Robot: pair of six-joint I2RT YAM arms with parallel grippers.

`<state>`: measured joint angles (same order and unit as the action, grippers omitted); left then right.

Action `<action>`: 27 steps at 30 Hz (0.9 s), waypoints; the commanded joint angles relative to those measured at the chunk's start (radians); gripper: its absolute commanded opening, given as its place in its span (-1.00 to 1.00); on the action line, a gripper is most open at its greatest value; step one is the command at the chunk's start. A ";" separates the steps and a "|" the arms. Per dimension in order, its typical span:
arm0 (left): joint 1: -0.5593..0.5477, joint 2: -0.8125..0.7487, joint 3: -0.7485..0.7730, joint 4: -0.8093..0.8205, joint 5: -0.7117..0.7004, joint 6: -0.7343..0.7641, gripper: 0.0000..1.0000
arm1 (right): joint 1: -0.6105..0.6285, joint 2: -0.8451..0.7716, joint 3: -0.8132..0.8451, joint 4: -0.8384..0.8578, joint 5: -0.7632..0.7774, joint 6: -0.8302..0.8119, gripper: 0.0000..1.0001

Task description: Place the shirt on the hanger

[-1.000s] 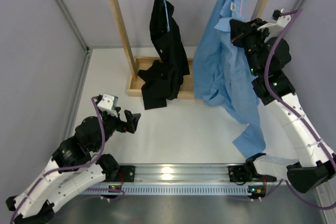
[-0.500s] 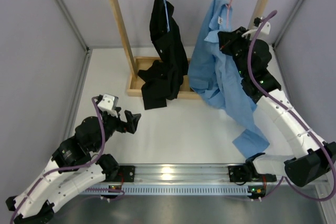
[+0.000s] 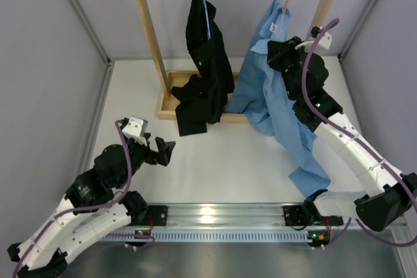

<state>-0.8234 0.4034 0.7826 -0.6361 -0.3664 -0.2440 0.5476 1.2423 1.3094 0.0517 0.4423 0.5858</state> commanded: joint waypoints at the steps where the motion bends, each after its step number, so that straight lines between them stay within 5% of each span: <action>1: 0.006 -0.003 -0.003 0.049 0.003 0.009 0.96 | 0.008 -0.009 0.015 -0.003 0.045 -0.061 -1.00; 3: 0.006 -0.002 -0.003 0.047 0.003 0.011 0.96 | -0.001 -0.018 -0.004 0.002 0.027 -0.081 -0.95; 6: 0.006 -0.003 -0.005 0.049 0.001 0.011 0.96 | -0.017 -0.027 -0.009 0.002 -0.023 -0.121 -0.68; 7: 0.006 -0.003 -0.005 0.049 0.001 0.011 0.96 | -0.018 -0.036 -0.012 0.002 -0.027 -0.145 -0.46; 11: 0.006 -0.003 -0.005 0.046 0.000 0.012 0.96 | -0.028 -0.072 -0.022 -0.010 -0.036 -0.199 -0.24; 18: 0.006 0.000 -0.005 0.047 -0.003 0.015 0.96 | -0.028 -0.159 -0.018 -0.087 -0.027 -0.271 0.88; 27: 0.090 -0.006 0.003 0.044 -0.086 -0.015 0.96 | -0.028 -0.300 0.062 -0.475 -0.091 -0.448 0.99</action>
<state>-0.7860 0.4034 0.7822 -0.6361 -0.4046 -0.2394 0.5270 0.9970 1.3231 -0.2253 0.3897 0.2329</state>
